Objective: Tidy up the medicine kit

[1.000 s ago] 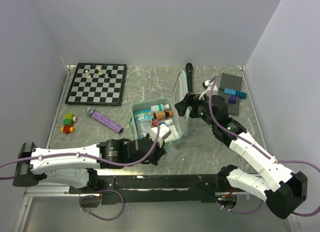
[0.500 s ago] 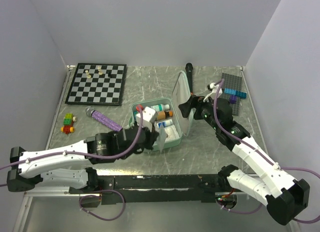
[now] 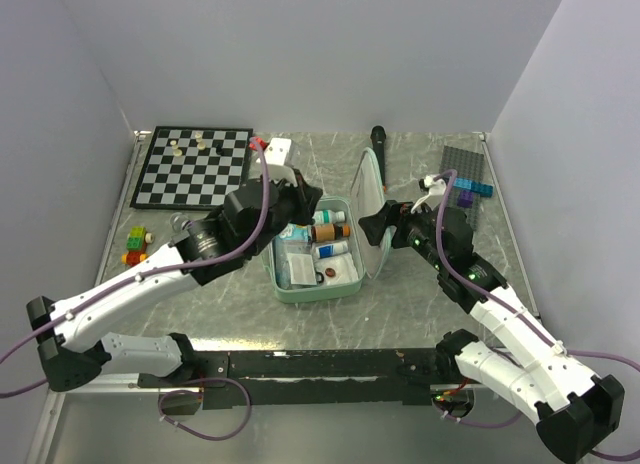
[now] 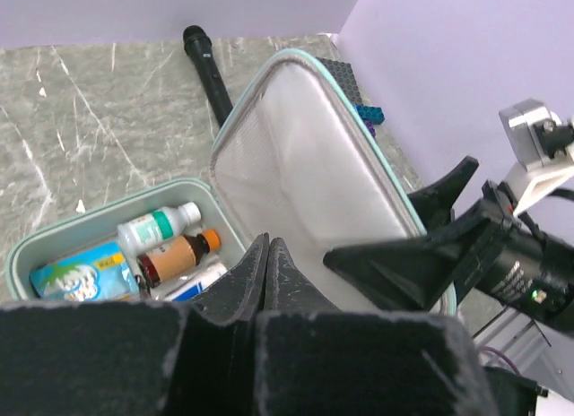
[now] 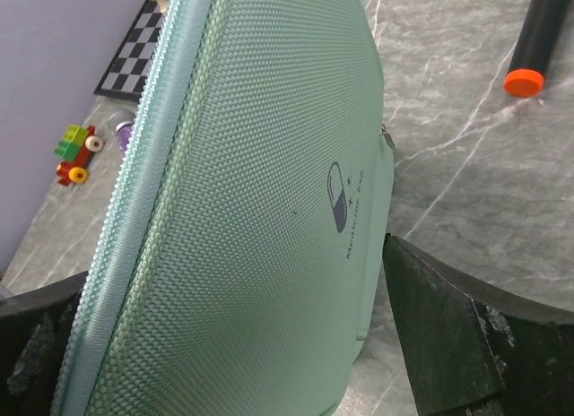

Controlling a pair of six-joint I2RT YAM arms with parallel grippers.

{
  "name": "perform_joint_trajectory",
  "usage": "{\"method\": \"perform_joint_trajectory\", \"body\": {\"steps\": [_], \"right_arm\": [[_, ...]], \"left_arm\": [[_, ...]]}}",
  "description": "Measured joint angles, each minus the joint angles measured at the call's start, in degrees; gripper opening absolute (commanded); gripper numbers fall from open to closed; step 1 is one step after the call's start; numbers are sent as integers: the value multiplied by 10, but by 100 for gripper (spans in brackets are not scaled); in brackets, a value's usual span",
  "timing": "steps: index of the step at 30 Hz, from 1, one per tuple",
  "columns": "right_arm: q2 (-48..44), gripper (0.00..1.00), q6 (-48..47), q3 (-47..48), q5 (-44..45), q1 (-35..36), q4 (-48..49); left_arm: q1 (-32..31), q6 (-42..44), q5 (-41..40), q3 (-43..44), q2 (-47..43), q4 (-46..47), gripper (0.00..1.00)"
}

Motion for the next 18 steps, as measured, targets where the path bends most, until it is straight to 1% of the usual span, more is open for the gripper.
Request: {"method": "perform_joint_trajectory", "body": {"steps": [2,3,4,5,7,8,10,11,14,18], "right_arm": [[0,100,0,0,-2,0,-1],[0,100,0,0,-3,0,-2],[0,100,0,0,-4,0,-2],[0,100,-1,0,-5,0,-2],[0,100,-1,0,-6,0,-1],[0,100,-1,0,-6,0,-1],[1,100,-1,0,-7,0,-1],[2,100,-1,0,-7,0,-1],[5,100,-1,0,-8,0,2],[8,100,-1,0,-10,0,4]], "left_arm": [[5,2,4,13,16,5,1],[7,2,4,15,22,5,3],[10,1,4,15,26,3,10],[12,0,4,14,29,-2,20],[20,-8,3,5,32,-12,44],[24,-14,3,-5,31,-18,57],[38,-31,4,-33,31,-35,74],[46,-38,6,-46,32,-45,81],[76,-67,12,-87,43,-86,90],[97,-90,24,-106,75,-123,90]]}}
